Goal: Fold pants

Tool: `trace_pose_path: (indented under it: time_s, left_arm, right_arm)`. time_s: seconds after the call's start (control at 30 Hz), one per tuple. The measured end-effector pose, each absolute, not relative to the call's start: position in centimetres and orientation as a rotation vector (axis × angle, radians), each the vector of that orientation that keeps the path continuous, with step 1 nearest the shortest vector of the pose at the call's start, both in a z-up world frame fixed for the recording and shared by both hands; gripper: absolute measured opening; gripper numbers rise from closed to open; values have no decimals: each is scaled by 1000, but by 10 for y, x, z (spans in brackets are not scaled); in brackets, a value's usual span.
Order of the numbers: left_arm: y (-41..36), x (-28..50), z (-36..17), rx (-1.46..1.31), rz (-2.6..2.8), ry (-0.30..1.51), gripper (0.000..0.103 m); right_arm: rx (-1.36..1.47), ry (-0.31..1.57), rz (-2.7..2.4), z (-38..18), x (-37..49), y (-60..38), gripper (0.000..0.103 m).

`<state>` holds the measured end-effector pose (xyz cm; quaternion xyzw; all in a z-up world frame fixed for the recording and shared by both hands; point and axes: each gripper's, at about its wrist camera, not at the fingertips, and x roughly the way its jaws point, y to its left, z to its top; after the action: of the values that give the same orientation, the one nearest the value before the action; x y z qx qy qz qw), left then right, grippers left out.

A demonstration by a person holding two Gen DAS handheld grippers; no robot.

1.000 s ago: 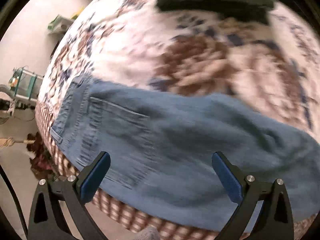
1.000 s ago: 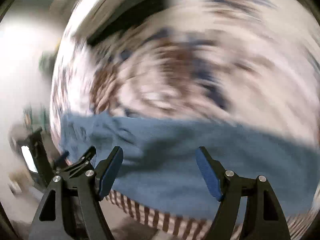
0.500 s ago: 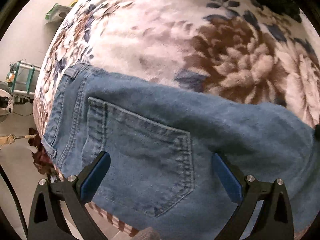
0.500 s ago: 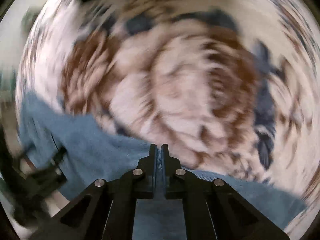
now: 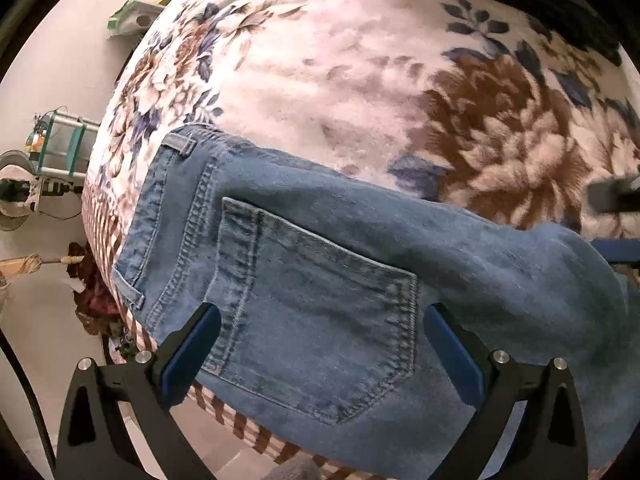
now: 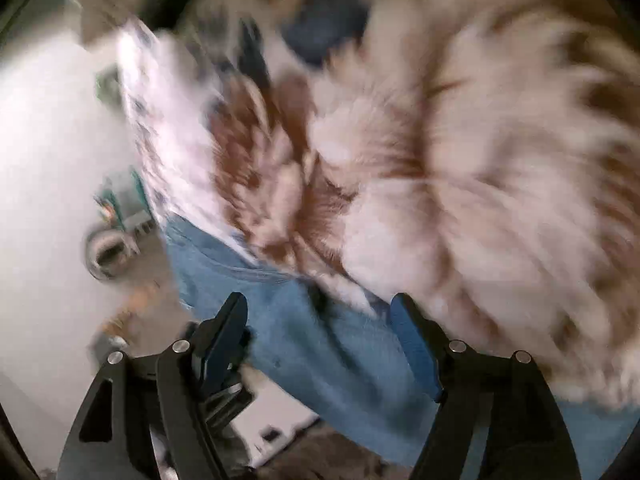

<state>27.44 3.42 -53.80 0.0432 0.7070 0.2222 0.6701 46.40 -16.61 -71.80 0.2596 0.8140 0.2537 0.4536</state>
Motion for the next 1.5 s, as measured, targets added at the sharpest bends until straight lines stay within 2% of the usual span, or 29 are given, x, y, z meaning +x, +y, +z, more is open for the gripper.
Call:
trace_pose_path:
  time_s: [0.03,0.07,0.1,0.27,0.37,0.53,0.7,0.8,0.83,0.87,1.0,1.03,1.17,1.2,1.27,1.33,1.37,1.43,1.5]
  left_arm:
    - [38,274,-537,90,515,1596,103]
    - [41,273,-536,83,529,1598,103]
    - [46,272,-535,70,537,1600,103]
    - [74,260,-527,-2,602,1605,103]
    - [91,255,-524,-70,635,1622,103]
    - [105,260,-527,-83,668,1621,103]
    - [110,262,-533,-97,678,1617,103]
    - [106,261,-540,-68,678,1625,103]
    - [105,260,-546,-50,679,1631,103]
    - [103,259,-552,-27,677,1648,103]
    - [108,249,-574,-50,664,1713,103]
    - [109,248,-575,-55,662,1713,103]
    - [110,248,-573,-78,671,1717,103]
    - [111,249,-573,-86,674,1718,103]
    - [111,249,-571,-91,675,1717,103]
    - [110,249,-571,-78,670,1715,103]
    - [108,249,-570,-73,662,1715,103]
    - [103,250,-569,-56,651,1711,103]
    - [98,249,-568,-27,637,1708,103]
  right_arm:
    - [592,2036,656,-722,463,-155,70]
    - [557,2037,693,-720,461,-147,58]
    - [549,2030,730,-715,457,-142,55]
    - [517,1948,886,-676,422,-131,54]
    - [444,1966,964,-666,390,-125,54]
    - [331,2042,1004,-680,358,-102,54]
    - [788,1995,840,-713,386,-126,54]
    - [906,2034,771,-741,386,-124,54]
    - [912,2039,750,-745,385,-122,44]
    - [878,2041,704,-746,386,-122,18]
    - [921,1902,573,-724,417,-163,13]
    - [911,1868,545,-721,423,-175,13]
    - [865,1949,601,-715,430,-193,14]
    - [835,1959,624,-714,433,-183,17]
    - [767,2003,671,-714,431,-160,64]
    - [729,2035,675,-719,425,-143,64]
    - [720,2058,656,-727,420,-138,51]
    - [710,2062,632,-737,424,-135,12]
    - [661,2032,604,-743,433,-113,11]
